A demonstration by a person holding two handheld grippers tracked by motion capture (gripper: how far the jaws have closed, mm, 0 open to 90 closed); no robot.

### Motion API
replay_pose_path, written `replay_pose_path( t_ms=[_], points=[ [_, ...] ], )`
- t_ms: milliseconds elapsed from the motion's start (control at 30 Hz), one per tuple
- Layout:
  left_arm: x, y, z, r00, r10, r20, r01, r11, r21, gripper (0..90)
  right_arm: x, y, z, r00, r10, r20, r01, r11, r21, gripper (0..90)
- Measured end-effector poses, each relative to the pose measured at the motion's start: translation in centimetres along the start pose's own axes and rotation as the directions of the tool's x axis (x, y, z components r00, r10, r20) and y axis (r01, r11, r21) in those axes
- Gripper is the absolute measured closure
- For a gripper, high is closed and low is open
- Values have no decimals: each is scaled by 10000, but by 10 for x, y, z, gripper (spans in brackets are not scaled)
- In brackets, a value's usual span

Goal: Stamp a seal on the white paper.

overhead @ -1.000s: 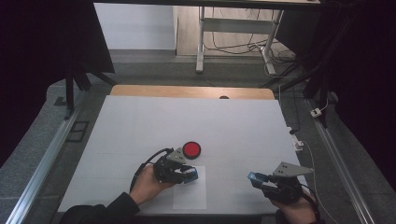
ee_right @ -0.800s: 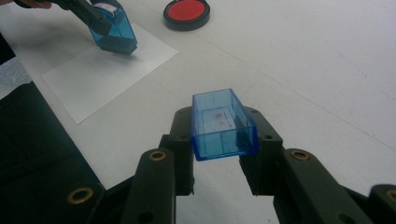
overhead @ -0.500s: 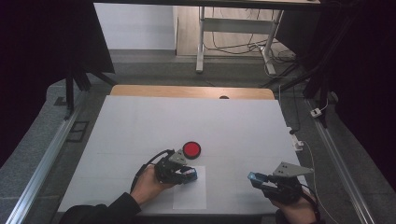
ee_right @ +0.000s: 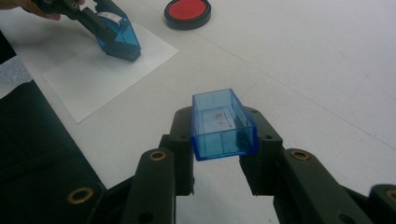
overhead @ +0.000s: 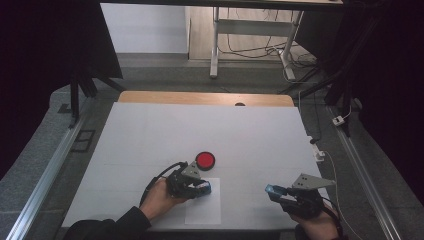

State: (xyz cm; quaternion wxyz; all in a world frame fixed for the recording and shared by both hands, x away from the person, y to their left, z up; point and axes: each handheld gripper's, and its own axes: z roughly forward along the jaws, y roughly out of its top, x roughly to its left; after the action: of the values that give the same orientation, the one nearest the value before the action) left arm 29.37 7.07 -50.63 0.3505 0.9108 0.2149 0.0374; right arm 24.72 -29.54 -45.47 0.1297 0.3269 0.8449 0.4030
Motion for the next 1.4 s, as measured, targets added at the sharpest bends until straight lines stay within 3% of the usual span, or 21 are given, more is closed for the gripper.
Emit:
replay_pose_path(
  t_ms=[433, 700, 867, 967, 1300, 1400],
  points=[
    [-12, 4, 2, 9971, 305, -691, -282, 9990, 335, 702, 0, 0, 0, 10000, -17, 29, 17, 10000, 82, 680],
    [-2, 2, 2, 9997, -204, -139, 207, 9995, 219, 702, 0, 0, 1, 10000, -61, 8, 61, 9999, 139, 680],
    [7, 0, 2, 9964, -752, 388, 750, 9972, 43, 702, 0, 0, 1, 10000, -65, -31, 65, 9999, 136, 680],
    [7, -1, 3, 9958, -819, 405, 820, 9966, 0, 701, 0, 0, 1, 10000, -62, -30, 62, 9999, 136, 680],
    [-5, 2, 3, 9991, -306, -307, 313, 9993, 205, 700, 0, 0, 1, 10000, -66, -43, 67, 9999, 140, 680],
    [-5, 2, 3, 9991, -253, -338, 263, 9993, 282, 699, 0, 0, 1, 10000, -66, -45, 67, 9999, 147, 680]
  ],
)
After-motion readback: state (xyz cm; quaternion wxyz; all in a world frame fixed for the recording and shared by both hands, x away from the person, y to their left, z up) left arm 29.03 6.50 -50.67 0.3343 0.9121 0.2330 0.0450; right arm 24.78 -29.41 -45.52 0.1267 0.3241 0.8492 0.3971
